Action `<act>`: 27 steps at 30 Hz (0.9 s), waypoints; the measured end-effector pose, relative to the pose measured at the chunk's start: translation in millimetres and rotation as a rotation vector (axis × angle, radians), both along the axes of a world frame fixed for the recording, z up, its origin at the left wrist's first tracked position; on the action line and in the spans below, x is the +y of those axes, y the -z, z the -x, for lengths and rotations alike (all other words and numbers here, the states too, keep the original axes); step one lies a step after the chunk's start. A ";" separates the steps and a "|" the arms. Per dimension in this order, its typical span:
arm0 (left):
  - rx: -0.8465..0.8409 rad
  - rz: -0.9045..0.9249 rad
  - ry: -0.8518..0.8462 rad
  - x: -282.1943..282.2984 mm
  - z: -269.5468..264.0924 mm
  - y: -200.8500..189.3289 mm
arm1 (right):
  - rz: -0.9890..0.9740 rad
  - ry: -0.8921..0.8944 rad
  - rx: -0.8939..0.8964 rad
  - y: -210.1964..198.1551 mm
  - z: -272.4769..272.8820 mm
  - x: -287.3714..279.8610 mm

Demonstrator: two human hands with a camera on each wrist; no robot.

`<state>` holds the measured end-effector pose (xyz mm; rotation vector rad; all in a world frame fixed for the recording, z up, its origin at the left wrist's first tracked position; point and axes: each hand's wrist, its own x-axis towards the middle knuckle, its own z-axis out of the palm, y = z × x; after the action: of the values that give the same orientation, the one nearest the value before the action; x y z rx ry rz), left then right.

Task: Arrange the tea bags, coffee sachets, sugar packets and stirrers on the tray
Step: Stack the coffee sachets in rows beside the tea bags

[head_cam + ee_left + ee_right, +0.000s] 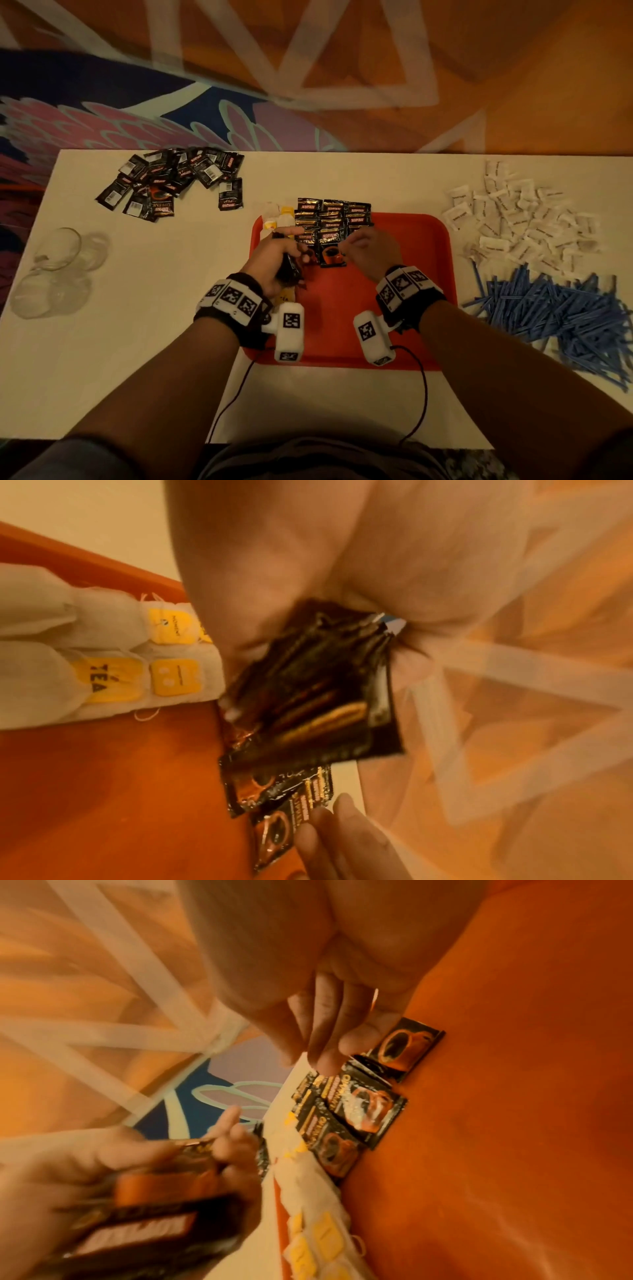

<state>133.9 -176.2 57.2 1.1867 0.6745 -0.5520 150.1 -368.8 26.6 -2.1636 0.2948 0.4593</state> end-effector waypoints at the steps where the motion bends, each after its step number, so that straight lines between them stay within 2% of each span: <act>1: -0.004 0.061 -0.002 -0.4 1.2 -2.9 | -0.054 -0.008 -0.006 -4.0 2.8 1.8; 3: -0.041 0.132 0.023 -0.9 5.1 -7.9 | -0.195 -0.011 0.026 -13.3 8.9 5.7; 5: -0.079 0.117 0.089 -2.3 9.6 -11.7 | -0.289 -0.036 0.066 -24.1 14.5 7.3; 8: -0.111 0.103 0.124 -6.6 17.3 -17.7 | -0.330 -0.089 0.086 -37.3 19.2 4.6; 12: -0.154 0.012 0.139 -12.8 26.0 -24.4 | -0.414 -0.068 0.154 -50.2 24.2 -0.4; 16: -0.179 -0.164 0.130 -25.9 34.3 -30.4 | -0.398 -0.061 0.096 -57.9 29.8 -8.8; 19: -0.185 -0.201 0.092 -36.2 36.7 -37.3 | -0.350 -0.104 0.003 -64.9 35.2 -13.7; 22: -0.156 -0.180 0.020 -44.2 35.6 -41.0 | -0.277 -0.065 -0.076 -64.0 39.4 -16.0; 24: -0.166 -0.190 0.004 -50.7 36.4 -44.6 | -0.261 -0.052 -0.078 -62.4 41.7 -19.7; 27: -0.213 -0.309 0.042 -58.0 38.8 -45.7 | -0.207 -0.096 -0.035 -63.0 46.2 -27.8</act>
<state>95.0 -234.1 102.9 1.5277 0.5657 -0.3567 104.0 -396.6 89.5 -1.9864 0.1184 0.4844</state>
